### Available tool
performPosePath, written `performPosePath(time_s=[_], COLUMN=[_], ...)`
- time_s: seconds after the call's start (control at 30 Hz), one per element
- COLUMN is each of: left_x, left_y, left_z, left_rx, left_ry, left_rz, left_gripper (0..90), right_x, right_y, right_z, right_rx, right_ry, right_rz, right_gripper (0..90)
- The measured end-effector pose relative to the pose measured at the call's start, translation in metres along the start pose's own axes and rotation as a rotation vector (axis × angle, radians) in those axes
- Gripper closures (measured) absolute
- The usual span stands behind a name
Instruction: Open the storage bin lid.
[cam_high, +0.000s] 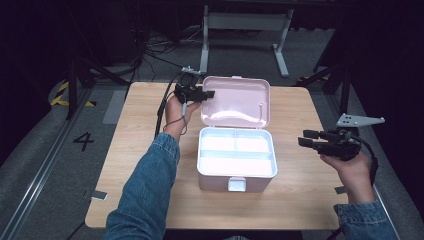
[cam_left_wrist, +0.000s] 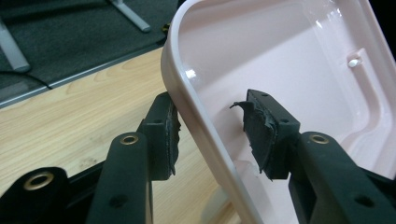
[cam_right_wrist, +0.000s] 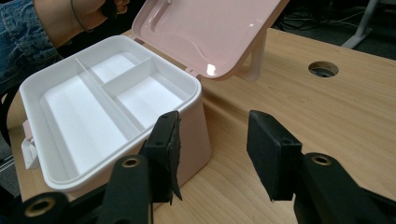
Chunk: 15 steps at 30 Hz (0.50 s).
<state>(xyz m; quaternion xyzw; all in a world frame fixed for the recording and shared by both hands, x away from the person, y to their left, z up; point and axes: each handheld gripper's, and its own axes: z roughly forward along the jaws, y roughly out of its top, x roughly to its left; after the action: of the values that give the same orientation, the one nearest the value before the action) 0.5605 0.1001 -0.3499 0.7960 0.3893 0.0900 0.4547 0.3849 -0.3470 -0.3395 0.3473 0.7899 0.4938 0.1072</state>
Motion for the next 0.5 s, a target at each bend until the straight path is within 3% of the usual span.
performPosePath(time_s=[0.5], left_x=[0.007], left_y=[-0.008], left_z=[0.011], left_rx=[0.041], left_ry=[0.012], left_rz=[-0.04], left_gripper=[55.8], right_x=[-0.004], right_y=[-0.003], right_z=[0.001], right_rx=[0.003], right_ry=[-0.005], right_rz=[0.015], right_gripper=[54.5])
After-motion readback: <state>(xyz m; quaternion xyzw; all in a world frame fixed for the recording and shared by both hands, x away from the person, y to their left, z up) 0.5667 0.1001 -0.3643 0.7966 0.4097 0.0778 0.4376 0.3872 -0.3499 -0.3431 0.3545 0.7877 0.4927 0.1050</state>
